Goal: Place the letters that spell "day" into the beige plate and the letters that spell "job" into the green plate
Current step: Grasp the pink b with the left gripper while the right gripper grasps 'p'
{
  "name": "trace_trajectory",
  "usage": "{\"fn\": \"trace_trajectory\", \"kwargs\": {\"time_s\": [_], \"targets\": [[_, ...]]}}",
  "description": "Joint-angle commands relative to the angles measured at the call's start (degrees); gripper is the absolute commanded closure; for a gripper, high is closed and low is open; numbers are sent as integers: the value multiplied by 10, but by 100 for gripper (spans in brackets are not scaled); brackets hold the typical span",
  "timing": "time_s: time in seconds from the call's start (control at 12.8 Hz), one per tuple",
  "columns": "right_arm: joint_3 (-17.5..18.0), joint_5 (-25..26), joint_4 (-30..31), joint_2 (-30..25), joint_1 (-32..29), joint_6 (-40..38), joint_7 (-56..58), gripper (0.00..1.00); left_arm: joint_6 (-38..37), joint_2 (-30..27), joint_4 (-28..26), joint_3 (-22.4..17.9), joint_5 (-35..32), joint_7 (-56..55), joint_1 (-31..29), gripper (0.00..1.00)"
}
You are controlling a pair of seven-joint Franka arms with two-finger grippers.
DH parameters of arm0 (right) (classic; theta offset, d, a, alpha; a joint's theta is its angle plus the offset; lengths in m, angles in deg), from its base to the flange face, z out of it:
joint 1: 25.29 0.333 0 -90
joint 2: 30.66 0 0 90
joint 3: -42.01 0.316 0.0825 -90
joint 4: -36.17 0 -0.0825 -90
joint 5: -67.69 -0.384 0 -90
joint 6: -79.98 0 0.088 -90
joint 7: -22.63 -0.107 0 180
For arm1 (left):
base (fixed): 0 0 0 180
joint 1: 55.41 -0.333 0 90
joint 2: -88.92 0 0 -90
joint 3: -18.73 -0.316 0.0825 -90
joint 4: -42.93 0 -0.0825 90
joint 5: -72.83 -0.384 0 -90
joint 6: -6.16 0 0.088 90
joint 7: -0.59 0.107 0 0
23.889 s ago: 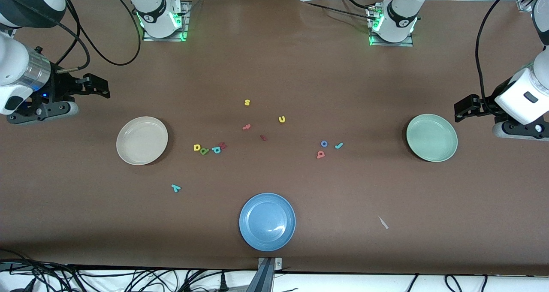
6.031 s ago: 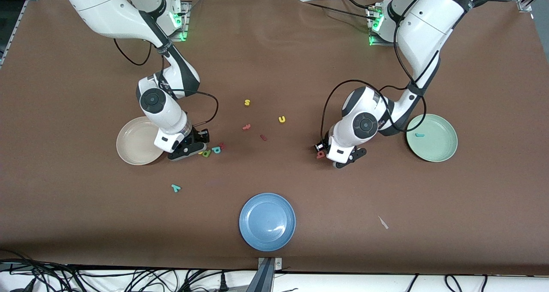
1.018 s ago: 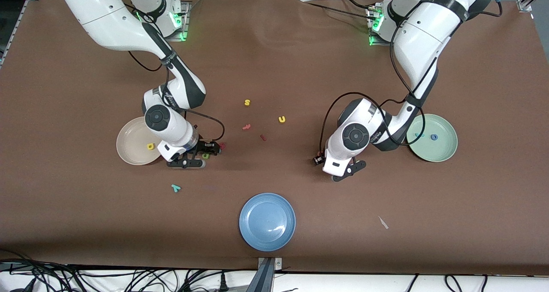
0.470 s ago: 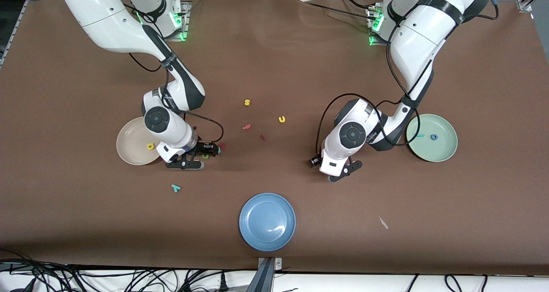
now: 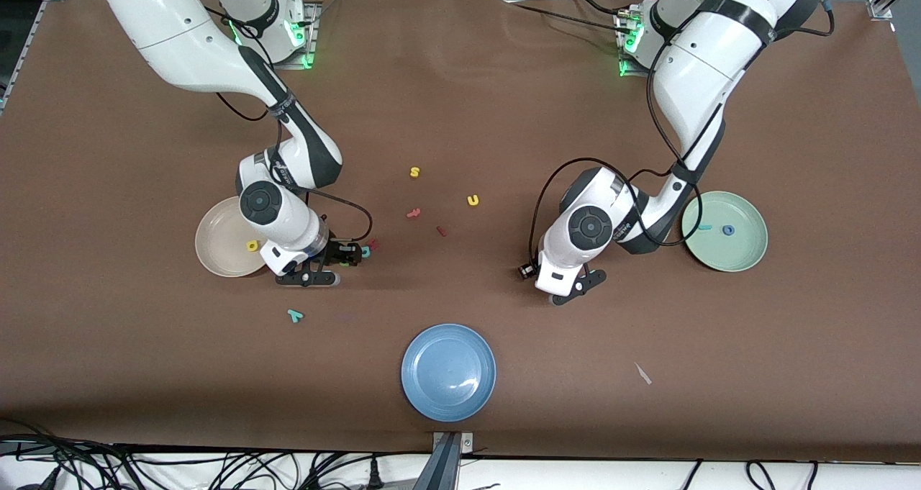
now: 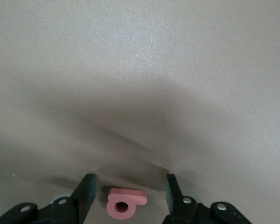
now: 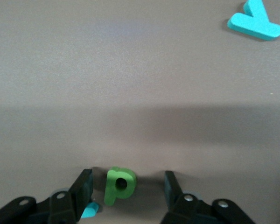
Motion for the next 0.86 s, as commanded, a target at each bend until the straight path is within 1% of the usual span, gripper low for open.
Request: {"fn": "trace_trajectory", "kwargs": {"time_s": [0.0,0.16,0.23,0.39,0.55,0.63,0.7,0.78], "targets": [[-1,11,-2,12,4,14,5,41,-1,4,12,-6,1,-5,17,32],[-1,17,2,14,5,15,5,54,-2,4,12,-6,1,-7,18,32],[-1,25,5,14,7,19,4,58,-2,4,11,-6,0,-7,18,32],[0,28,7,15,7,22,3,58,-2,4,11,-7,-1,-7,17,33],[-1,29,8,15,7,22,4,65,-2,4,11,-7,-3,-6,13,33],[-1,33,9,15,7,22,5,71,-2,4,11,-7,-3,-6,13,33],[-1,39,10,15,7,22,7,79,-2,4,11,-7,-4,-6,14,33],[-1,42,10,15,7,22,9,89,-2,4,10,-7,-4,-5,13,33]]}}
